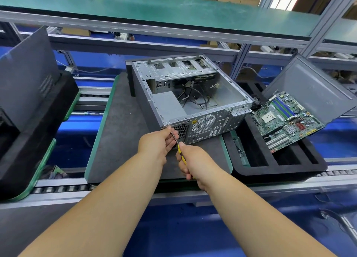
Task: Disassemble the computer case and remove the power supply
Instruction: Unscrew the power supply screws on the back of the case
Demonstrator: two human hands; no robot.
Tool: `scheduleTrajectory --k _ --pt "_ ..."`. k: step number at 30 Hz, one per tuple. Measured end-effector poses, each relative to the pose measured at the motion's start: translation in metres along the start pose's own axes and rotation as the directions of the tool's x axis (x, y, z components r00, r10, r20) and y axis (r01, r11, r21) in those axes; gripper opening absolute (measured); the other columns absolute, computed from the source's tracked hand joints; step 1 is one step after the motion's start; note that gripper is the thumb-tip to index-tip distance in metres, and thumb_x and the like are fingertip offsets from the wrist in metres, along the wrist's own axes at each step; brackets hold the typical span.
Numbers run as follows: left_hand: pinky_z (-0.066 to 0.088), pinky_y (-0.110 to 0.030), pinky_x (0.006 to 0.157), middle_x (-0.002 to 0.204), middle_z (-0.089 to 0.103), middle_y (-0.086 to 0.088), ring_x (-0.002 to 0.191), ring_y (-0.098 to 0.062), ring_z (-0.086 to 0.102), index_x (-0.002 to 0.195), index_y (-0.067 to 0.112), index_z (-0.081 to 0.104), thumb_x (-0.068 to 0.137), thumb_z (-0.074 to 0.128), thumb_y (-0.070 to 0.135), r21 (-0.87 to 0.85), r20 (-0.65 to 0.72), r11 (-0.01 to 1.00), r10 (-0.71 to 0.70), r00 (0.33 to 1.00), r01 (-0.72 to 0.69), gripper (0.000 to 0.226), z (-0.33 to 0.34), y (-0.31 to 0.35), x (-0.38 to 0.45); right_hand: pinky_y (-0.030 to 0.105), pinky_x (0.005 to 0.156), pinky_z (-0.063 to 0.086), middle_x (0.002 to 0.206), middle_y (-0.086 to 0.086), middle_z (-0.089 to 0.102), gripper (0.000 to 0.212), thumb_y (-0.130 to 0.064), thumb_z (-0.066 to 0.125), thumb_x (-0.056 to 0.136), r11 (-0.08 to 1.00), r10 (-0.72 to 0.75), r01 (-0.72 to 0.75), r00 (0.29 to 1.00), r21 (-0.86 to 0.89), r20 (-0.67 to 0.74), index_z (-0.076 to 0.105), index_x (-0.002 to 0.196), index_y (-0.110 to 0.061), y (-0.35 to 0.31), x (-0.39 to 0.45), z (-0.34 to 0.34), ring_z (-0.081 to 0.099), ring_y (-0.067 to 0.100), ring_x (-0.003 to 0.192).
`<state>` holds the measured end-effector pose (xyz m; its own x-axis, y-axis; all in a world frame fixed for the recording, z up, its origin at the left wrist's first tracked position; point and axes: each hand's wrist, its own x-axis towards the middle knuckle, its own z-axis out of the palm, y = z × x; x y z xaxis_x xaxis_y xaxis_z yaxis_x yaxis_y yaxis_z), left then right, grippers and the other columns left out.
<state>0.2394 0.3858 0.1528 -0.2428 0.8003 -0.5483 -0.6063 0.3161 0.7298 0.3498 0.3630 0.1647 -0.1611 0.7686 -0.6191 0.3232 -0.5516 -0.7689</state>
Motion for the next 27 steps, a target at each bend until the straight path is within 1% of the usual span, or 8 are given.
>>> scheduleTrajectory --k 2,5,11,14,16,18,21,27 --pt "0.054 -0.015 0.059 0.063 0.072 0.000 0.056 -0.005 0.068 0.084 0.007 0.066 0.095 0.060 0.014 0.005 -0.003 1.000 -0.001 1.000 0.001 0.015 0.000 0.000 -0.001 0.029 0.061 0.040 0.068 0.006 0.060 0.043 -0.043 0.032 0.105 0.924 -0.132 0.081 0.985 -0.373 -0.113 0.056 0.086 -0.013 -0.003 -0.002 0.002 0.050 0.022 0.062" --pt "0.054 -0.015 0.059 0.062 0.071 0.001 0.055 -0.005 0.067 0.085 0.007 0.065 0.096 0.059 0.015 0.014 -0.001 1.000 0.000 1.000 0.000 0.015 0.001 0.000 -0.002 0.031 0.066 0.035 0.107 0.009 0.066 0.037 -0.040 0.029 0.106 0.526 -0.401 0.100 0.905 -0.844 -0.143 0.054 0.108 -0.013 0.002 -0.004 0.004 0.061 0.029 0.098" --pt "0.053 -0.014 0.058 0.058 0.069 0.004 0.052 -0.002 0.066 0.086 0.006 0.064 0.096 0.058 0.014 -0.006 0.004 1.000 0.006 1.000 -0.006 0.014 0.002 -0.001 -0.001 0.030 0.064 0.035 0.111 0.004 0.065 0.021 -0.032 0.044 0.103 0.341 -0.450 0.032 0.883 -0.940 -0.133 0.050 0.112 -0.015 0.003 0.005 0.013 0.064 0.026 0.103" --pt "0.053 -0.015 0.059 0.057 0.069 0.003 0.052 -0.003 0.066 0.084 0.006 0.064 0.096 0.058 0.013 -0.019 0.002 1.000 0.010 1.000 -0.010 0.015 0.002 -0.002 0.002 0.032 0.067 0.043 0.083 0.003 0.060 0.033 -0.043 0.039 0.102 0.704 -0.319 0.181 0.944 -0.686 -0.079 0.055 0.089 -0.017 0.000 0.006 -0.002 0.059 0.025 0.080" --pt "0.053 -0.015 0.058 0.057 0.069 0.002 0.052 -0.004 0.066 0.083 0.006 0.064 0.096 0.059 0.013 -0.035 0.001 0.999 0.005 1.000 -0.005 0.015 0.003 -0.003 0.004 0.025 0.051 0.043 0.058 0.002 0.051 0.041 -0.046 0.042 0.101 0.984 -0.113 0.121 0.991 -0.132 0.071 0.056 0.082 -0.013 0.001 0.006 -0.013 0.048 0.018 0.050" --pt "0.052 -0.014 0.056 0.058 0.069 0.002 0.053 -0.004 0.066 0.082 0.007 0.065 0.095 0.060 0.014 -0.049 -0.006 0.999 -0.002 1.000 0.002 0.016 0.002 -0.004 0.006 0.024 0.046 0.033 0.051 0.001 0.043 0.048 -0.048 0.039 0.101 0.958 -0.039 -0.048 0.954 0.282 0.296 0.060 0.084 -0.008 0.005 0.006 -0.023 0.037 0.014 0.041" --pt "0.053 -0.012 0.054 0.061 0.070 0.001 0.054 -0.003 0.067 0.082 0.008 0.066 0.094 0.061 0.016 -0.047 -0.010 0.999 0.003 1.000 -0.004 0.015 0.001 -0.006 0.007 0.023 0.043 0.030 0.050 -0.001 0.038 0.050 -0.048 0.033 0.102 0.832 -0.061 -0.230 0.867 0.505 0.495 0.058 0.084 -0.009 0.011 0.005 -0.024 0.032 0.011 0.037" --pt "0.055 -0.014 0.058 0.066 0.073 0.000 0.060 -0.006 0.069 0.088 0.007 0.067 0.094 0.061 0.016 0.035 0.010 0.999 0.016 1.000 -0.016 0.013 -0.003 -0.002 0.004 0.023 0.039 0.021 0.043 -0.002 0.030 0.047 -0.041 0.027 0.106 0.918 -0.047 -0.071 0.957 0.390 0.285 0.047 0.074 -0.014 0.010 -0.001 -0.009 0.022 0.011 0.033"
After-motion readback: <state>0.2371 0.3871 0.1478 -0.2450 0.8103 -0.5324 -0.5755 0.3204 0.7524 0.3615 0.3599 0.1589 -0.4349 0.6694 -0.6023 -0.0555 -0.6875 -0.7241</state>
